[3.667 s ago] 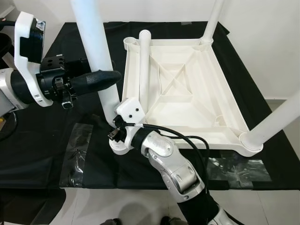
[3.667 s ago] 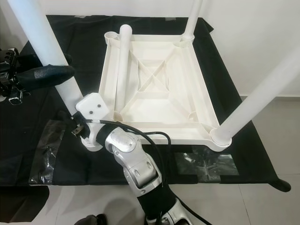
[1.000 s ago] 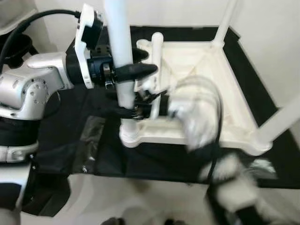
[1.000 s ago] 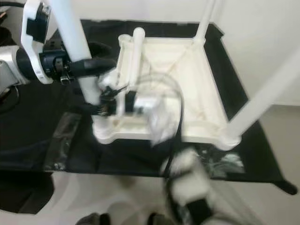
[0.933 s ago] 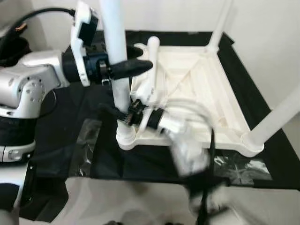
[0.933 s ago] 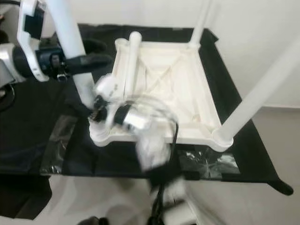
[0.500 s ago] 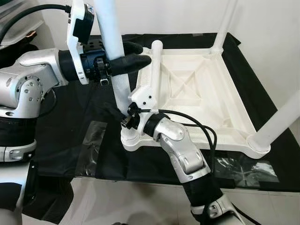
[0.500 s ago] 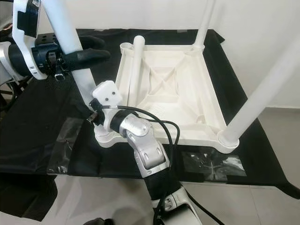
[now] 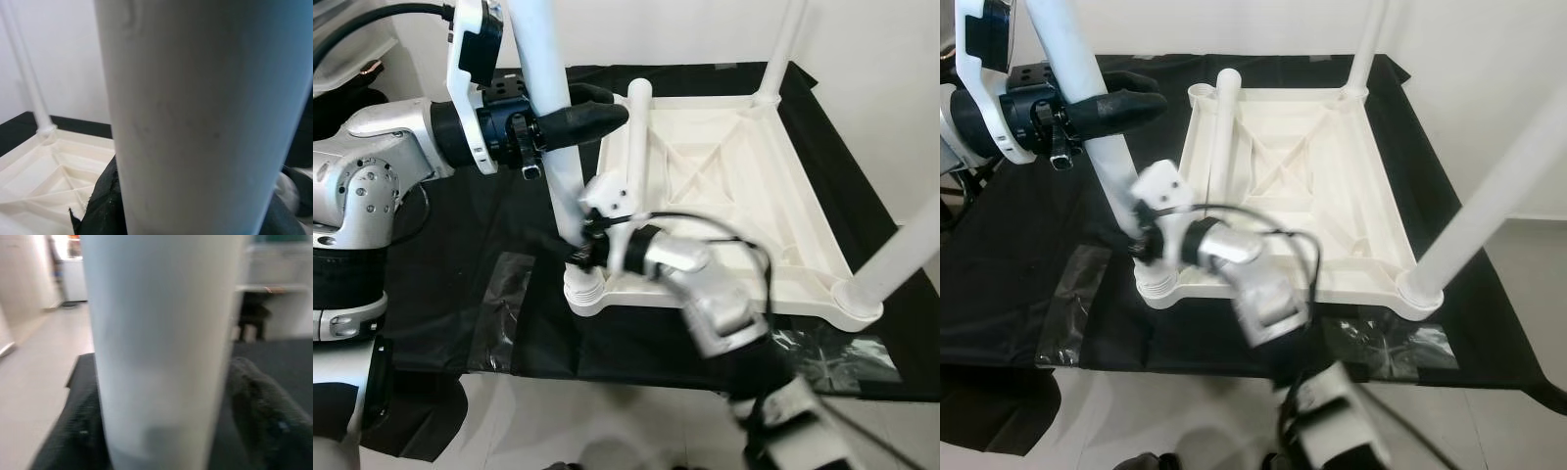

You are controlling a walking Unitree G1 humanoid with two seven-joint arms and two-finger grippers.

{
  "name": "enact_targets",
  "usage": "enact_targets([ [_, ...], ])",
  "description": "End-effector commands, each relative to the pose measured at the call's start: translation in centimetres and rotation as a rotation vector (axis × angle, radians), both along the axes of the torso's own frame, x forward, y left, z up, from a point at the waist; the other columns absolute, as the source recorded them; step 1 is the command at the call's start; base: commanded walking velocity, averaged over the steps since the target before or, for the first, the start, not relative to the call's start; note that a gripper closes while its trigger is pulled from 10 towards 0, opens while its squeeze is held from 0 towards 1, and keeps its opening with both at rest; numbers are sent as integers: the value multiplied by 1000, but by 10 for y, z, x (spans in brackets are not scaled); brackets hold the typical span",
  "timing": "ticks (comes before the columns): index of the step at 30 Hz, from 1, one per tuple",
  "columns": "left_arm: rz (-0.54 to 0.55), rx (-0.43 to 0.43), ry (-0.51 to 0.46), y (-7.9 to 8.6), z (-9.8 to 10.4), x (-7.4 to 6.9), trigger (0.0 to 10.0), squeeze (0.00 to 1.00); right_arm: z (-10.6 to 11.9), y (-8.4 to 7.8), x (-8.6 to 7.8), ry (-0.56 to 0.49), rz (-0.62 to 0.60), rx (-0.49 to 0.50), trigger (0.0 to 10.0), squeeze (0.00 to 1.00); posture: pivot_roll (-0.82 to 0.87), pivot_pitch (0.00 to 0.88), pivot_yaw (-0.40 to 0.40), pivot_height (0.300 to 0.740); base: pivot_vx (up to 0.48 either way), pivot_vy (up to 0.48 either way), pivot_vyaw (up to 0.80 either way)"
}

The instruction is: Building children table

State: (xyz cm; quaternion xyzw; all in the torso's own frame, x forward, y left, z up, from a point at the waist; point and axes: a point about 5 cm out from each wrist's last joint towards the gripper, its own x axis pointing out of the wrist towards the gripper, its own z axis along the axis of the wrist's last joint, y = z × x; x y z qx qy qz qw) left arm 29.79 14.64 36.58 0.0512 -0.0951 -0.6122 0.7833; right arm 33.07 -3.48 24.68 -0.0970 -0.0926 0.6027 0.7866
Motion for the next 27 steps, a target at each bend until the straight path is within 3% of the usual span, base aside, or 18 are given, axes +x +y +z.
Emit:
enact_targets([
  [1,5,43,36,-1,-8,2,0,0,5,-2,-1,-35,120,-12,10000,1000,76,168,29,740,0,0,0],
  [2,0,46,37,-2,-9,1,0,0,8,-10,5,-45,178,-74,10000,0,89,166,24,740,0,0,0],
  [5,-17,54,41,-4,-9,-1,0,0,14,-20,13,-31,278,-163,10000,0,100,161,26,740,0,0,0],
  [12,-26,66,46,-5,-9,-3,0,0,13,-13,18,32,361,-192,9804,0,112,159,29,740,0,0,0],
  [13,-28,67,46,-6,-9,-4,0,0,11,-12,20,41,382,-198,0,0,123,157,29,740,0,0,0],
  [26,-30,73,41,-7,-8,-5,0,0,14,-8,23,24,455,-205,0,0,122,158,37,740,0,0,0],
  [27,-2,68,43,-7,-9,-1,0,616,14,-10,24,17,449,-205,0,0,119,158,36,740,0,0,0],
])
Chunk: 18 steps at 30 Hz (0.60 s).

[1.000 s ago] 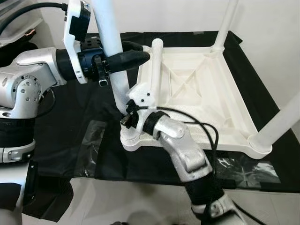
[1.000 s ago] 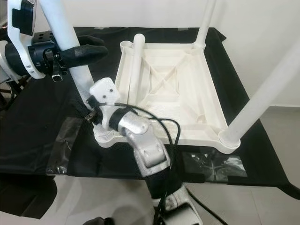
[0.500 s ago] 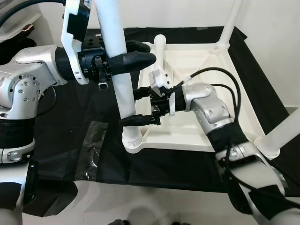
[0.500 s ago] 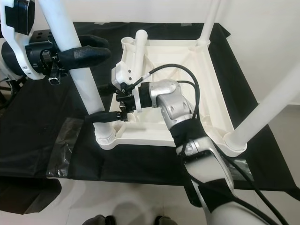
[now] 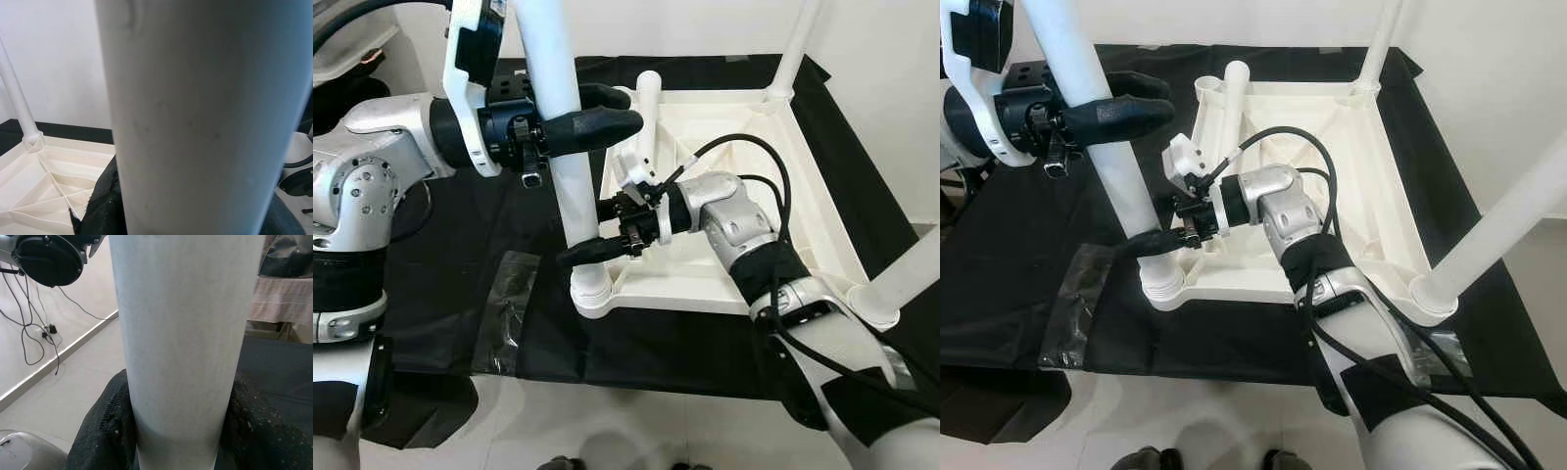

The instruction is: Building children table

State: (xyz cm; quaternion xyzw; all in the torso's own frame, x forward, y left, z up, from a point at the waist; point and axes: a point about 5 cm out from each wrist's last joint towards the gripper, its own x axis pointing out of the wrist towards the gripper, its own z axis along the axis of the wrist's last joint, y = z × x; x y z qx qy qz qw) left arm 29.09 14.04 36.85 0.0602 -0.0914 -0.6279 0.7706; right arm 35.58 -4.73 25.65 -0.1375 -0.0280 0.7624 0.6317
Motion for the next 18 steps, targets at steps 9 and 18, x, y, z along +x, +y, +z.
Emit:
enact_targets([
  [9,143,2,54,1,-5,13,10000,0,-66,18,-29,172,-825,273,0,0,134,170,-28,740,0,0,0],
  [18,148,49,72,7,-12,16,10000,0,-101,29,-60,199,-943,197,0,0,97,155,17,740,0,0,0],
])
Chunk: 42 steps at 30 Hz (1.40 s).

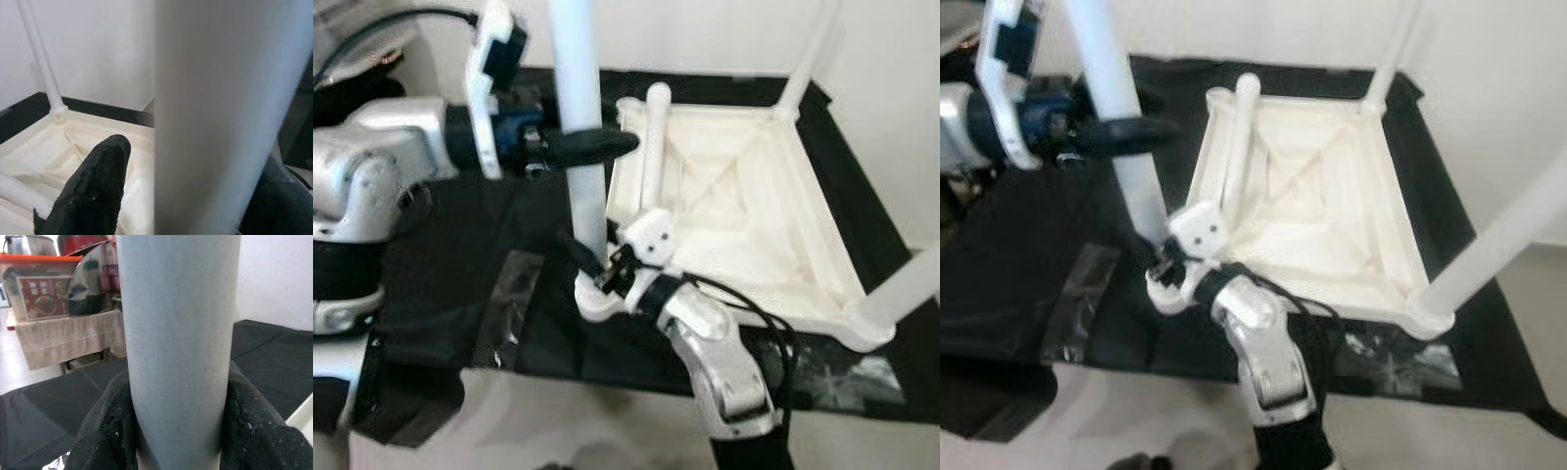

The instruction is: Building children table

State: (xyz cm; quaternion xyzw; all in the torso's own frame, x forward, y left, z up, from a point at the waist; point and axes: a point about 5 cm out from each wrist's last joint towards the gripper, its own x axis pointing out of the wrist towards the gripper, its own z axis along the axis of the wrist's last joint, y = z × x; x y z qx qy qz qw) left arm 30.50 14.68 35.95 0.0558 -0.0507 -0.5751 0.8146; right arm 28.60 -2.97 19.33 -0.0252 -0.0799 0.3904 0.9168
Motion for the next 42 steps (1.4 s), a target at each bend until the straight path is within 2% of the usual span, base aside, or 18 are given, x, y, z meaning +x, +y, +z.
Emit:
enact_targets([
  [1,7,20,3,1,-3,2,10000,0,-37,11,9,213,10,-39,0,0,97,155,17,740,0,0,0],
  [5,10,24,-7,-1,-3,4,10000,0,-23,13,21,191,-20,-11,0,0,99,157,16,740,0,0,0],
  [6,1,23,-7,-2,-2,3,7059,0,-21,13,19,190,-27,-13,0,0,103,157,21,740,0,0,0],
  [7,1,23,-7,-2,-2,3,7059,0,-21,13,19,190,-27,-13,0,0,103,157,21,740,0,0,0],
  [8,-11,24,-2,-3,-2,1,0,0,-19,13,16,188,-34,-14,0,0,104,157,23,740,0,0,0],
  [11,-32,35,13,-3,-4,-1,0,0,-14,11,9,180,-80,-29,0,0,109,159,27,740,0,0,0],
  [12,-38,38,14,-3,-4,-2,0,0,-7,11,11,155,-53,-9,8314,0,109,157,29,740,0,0,0],
  [14,-44,38,14,-4,-3,-2,0,0,2,10,14,118,-16,13,10000,0,107,155,31,740,0,0,0],
  [15,-49,39,13,-4,-3,-3,0,0,12,9,17,78,36,40,10000,0,106,154,31,740,0,0,0],
  [16,-52,39,11,-4,-3,-2,0,0,19,7,22,62,98,58,10000,1000,106,151,32,740,0,0,0],
  [24,-58,36,3,-5,-3,-2,0,0,59,-15,40,-96,436,8,10000,1000,98,143,36,740,0,0,0],
  [25,-63,36,3,-5,-4,-3,0,0,66,-21,41,-125,562,-50,10000,659,97,140,34,740,0,0,0],
  [26,-66,36,3,-6,-4,-3,0,0,70,-27,43,-129,681,-128,10000,0,105,141,30,740,0,0,0],
  [35,-69,40,-1,-6,-4,-5,0,0,81,-26,64,-19,905,-162,10000,0,143,141,28,740,0,0,0],
  [37,-73,43,-2,-6,-3,-6,0,0,79,-23,69,4,919,-181,8196,0,150,141,27,740,0,0,0],
  [38,-77,44,-3,-7,-3,-7,0,0,78,-22,71,14,928,-196,4588,0,152,140,27,740,0,0,0],
  [41,-79,44,-4,-7,-2,-7,0,0,78,-21,71,19,943,-204,2627,0,152,140,28,740,0,0,0],
  [42,-82,45,-5,-7,-2,-8,0,0,77,-20,72,21,952,-215,0,0,152,139,28,740,0,0,0],
])
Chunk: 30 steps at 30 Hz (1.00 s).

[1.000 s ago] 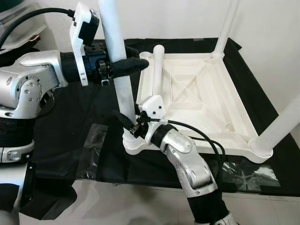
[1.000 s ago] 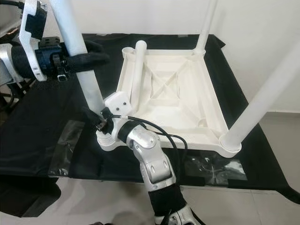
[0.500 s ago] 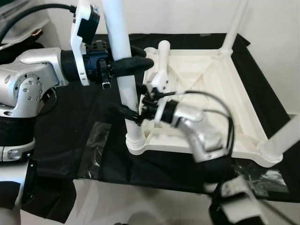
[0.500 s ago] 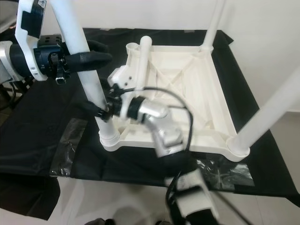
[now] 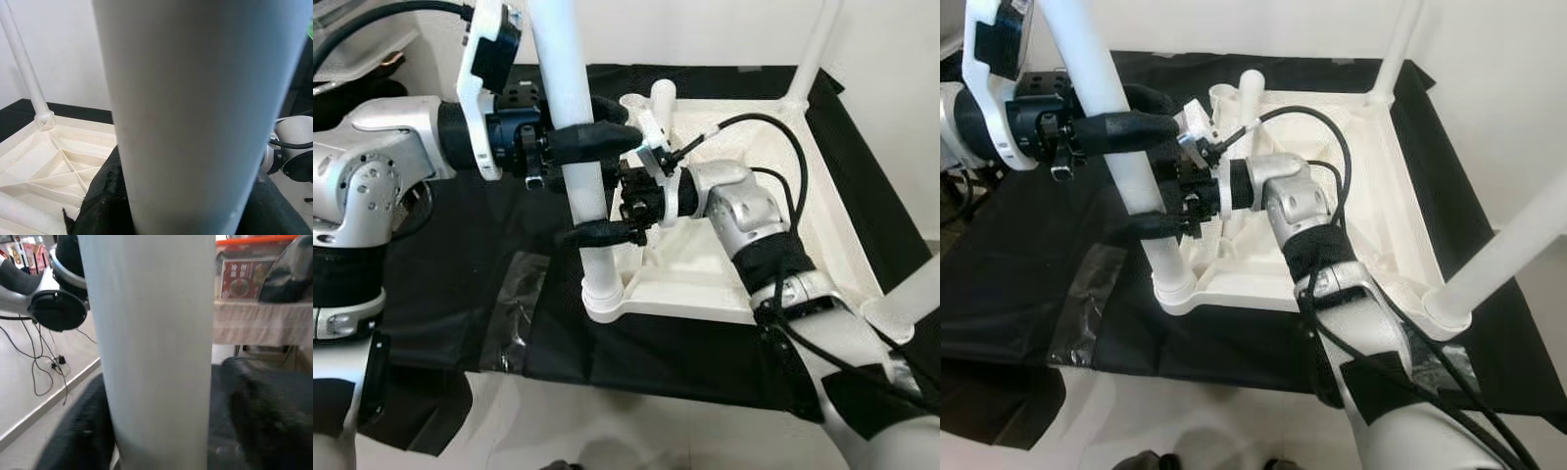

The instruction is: Building children table

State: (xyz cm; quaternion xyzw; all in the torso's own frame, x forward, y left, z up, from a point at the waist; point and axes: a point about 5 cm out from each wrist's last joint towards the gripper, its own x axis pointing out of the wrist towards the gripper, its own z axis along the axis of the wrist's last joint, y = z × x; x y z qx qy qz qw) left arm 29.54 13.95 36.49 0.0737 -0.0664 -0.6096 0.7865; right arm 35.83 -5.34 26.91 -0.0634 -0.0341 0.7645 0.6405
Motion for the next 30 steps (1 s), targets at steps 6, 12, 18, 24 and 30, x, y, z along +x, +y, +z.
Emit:
enact_targets([
  [6,9,29,37,-2,-8,3,0,0,-1,4,-1,-17,63,-38,0,0,151,139,33,740,0,0,0],
  [12,30,7,42,-3,-8,6,0,0,-4,-3,2,-32,53,-45,0,0,137,137,30,740,0,0,0],
  [18,62,-26,44,1,-4,7,10000,1000,-10,-11,7,-38,-27,-17,0,0,109,133,21,740,0,0,0],
  [24,88,-38,17,20,1,-2,10000,1000,-20,-17,10,-18,-155,4,0,0,82,143,12,740,0,0,0],
  [30,265,37,69,92,-23,-66,10000,0,-115,11,-57,242,-860,-1,0,0,108,191,-3,740,0,0,0],
])
